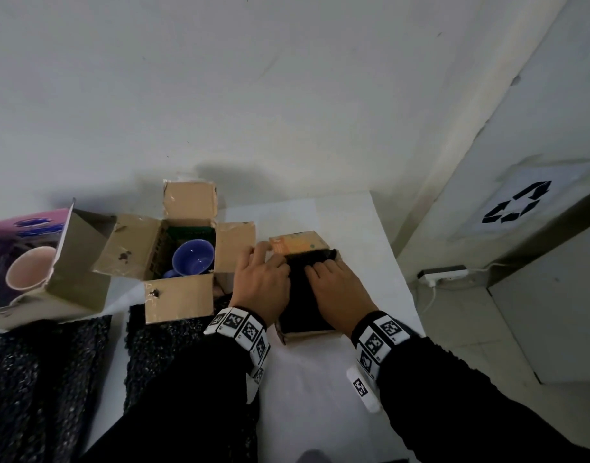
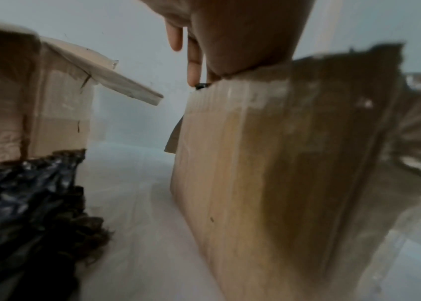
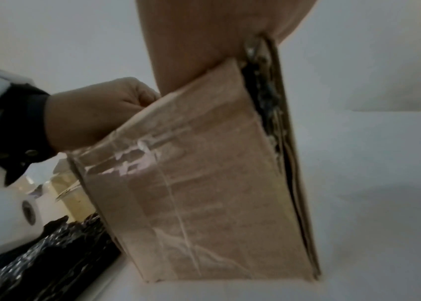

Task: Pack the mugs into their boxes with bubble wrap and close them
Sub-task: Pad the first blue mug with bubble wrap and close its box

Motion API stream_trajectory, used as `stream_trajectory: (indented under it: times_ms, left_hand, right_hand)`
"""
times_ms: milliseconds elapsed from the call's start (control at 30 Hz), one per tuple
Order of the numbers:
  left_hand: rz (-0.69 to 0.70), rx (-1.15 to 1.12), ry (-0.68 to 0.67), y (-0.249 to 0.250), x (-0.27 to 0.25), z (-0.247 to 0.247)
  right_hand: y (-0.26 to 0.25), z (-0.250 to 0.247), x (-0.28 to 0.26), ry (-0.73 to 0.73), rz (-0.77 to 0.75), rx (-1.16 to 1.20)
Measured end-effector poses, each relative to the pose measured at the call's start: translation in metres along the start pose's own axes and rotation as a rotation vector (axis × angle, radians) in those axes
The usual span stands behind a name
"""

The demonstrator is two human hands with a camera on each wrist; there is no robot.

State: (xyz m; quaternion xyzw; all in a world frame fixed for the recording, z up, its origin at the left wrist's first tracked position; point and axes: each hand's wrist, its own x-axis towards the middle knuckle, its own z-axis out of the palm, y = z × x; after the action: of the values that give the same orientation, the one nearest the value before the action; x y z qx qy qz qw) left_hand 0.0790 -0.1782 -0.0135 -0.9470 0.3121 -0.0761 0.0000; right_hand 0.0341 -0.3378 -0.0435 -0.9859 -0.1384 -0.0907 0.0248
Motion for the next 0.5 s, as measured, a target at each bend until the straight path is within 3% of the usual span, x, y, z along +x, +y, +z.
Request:
stream_trajectory:
  times_ms: [133, 267, 500]
  left_hand:
    - [-0.093, 0.112, -0.163, 0.007, -0.006, -0.007]
    - [-0.071, 0.09, -0.228, 0.009, -0.003, -0.011]
    - [-0.075, 0.125, -0.321, 0.016, 0.0, -0.009]
  right_hand:
    - [-0.008, -0.004, 0.011, -0.106, 0.06, -0.111]
    - [-0.013, -0.003, 0.02, -0.173, 0.117, -0.143]
    - [-0.007, 0.001, 0.007, -0.077, 0.095, -0.126]
